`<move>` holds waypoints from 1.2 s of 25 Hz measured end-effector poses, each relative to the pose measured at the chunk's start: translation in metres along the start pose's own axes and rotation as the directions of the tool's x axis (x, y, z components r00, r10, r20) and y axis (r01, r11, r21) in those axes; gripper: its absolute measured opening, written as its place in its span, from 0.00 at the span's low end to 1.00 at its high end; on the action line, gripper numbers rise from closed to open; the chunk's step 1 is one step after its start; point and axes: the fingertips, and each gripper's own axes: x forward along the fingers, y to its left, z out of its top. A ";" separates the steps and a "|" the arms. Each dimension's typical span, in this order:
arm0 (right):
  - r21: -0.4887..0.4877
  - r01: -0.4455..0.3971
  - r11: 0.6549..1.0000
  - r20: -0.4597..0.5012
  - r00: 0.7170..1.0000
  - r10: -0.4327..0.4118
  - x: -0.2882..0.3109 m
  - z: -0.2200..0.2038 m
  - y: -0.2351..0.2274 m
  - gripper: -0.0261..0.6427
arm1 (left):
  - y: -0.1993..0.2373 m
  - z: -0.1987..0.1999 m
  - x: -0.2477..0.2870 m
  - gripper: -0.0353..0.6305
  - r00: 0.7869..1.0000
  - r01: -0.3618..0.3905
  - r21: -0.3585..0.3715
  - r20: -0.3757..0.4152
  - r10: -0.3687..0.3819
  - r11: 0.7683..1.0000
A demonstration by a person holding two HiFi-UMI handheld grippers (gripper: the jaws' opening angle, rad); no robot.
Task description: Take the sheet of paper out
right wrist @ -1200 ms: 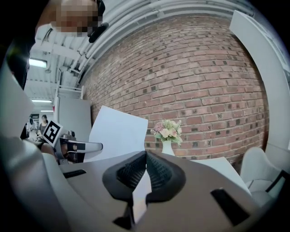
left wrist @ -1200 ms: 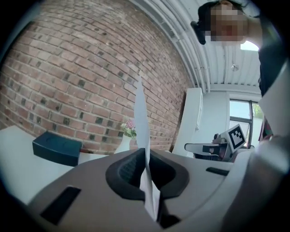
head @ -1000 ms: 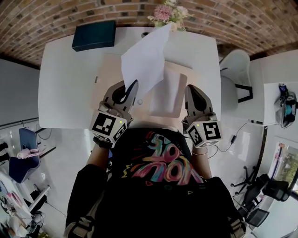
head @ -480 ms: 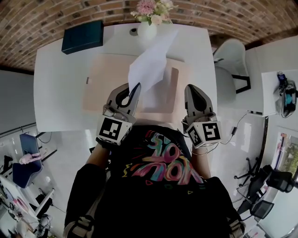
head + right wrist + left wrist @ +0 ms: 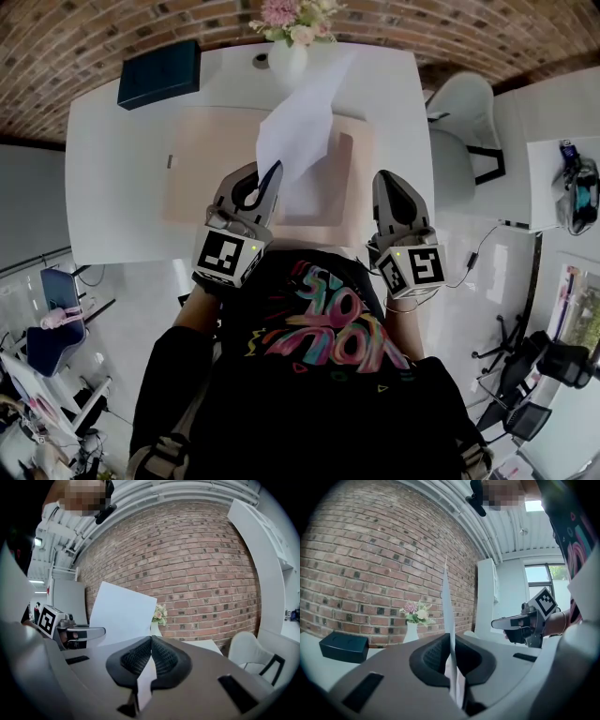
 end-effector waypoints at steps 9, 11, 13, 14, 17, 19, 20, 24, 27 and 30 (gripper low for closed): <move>-0.006 -0.010 1.000 -0.004 1.000 0.010 0.006 0.000 -0.003 0.07 | 0.003 -0.001 0.003 0.09 1.000 -0.001 -0.002 -0.006 0.001 1.000; -0.010 -0.013 1.000 -0.010 1.000 0.013 0.008 0.001 -0.001 0.07 | 0.004 -0.002 0.003 0.09 1.000 0.002 -0.004 -0.010 -0.002 1.000; -0.010 -0.008 1.000 -0.021 1.000 0.008 0.008 -0.001 -0.002 0.07 | 0.005 -0.002 0.004 0.09 1.000 0.008 -0.002 -0.014 -0.008 1.000; -0.005 -0.007 1.000 -0.023 1.000 0.007 0.008 -0.002 -0.002 0.07 | 0.005 -0.002 0.005 0.09 1.000 0.011 -0.004 -0.014 -0.011 1.000; 0.010 -0.007 1.000 -0.019 1.000 0.007 0.007 -0.002 -0.003 0.07 | 0.007 -0.001 0.006 0.09 1.000 0.022 -0.021 -0.009 -0.022 1.000; 0.019 -0.009 1.000 -0.013 1.000 0.009 0.006 -0.002 -0.003 0.07 | 0.007 -0.001 0.007 0.09 0.999 0.030 -0.027 -0.010 -0.030 0.999; 0.028 -0.011 1.000 -0.009 1.000 0.011 0.006 -0.003 -0.003 0.07 | 0.007 -0.001 0.007 0.09 0.999 0.033 -0.026 -0.012 -0.033 0.999; 0.044 -0.011 0.999 -0.005 1.000 0.011 0.006 -0.005 -0.003 0.07 | 0.005 -0.003 0.008 0.09 0.999 0.043 -0.020 -0.015 -0.043 0.999; 0.047 -0.010 0.999 -0.002 1.000 0.010 0.007 -0.005 -0.004 0.07 | 0.005 -0.005 0.009 0.09 0.999 0.043 -0.023 -0.018 -0.044 0.999; 0.044 -0.013 0.999 -0.001 1.000 0.013 0.007 -0.004 -0.004 0.07 | 0.005 -0.004 0.011 0.09 0.999 0.049 -0.027 -0.022 -0.050 0.998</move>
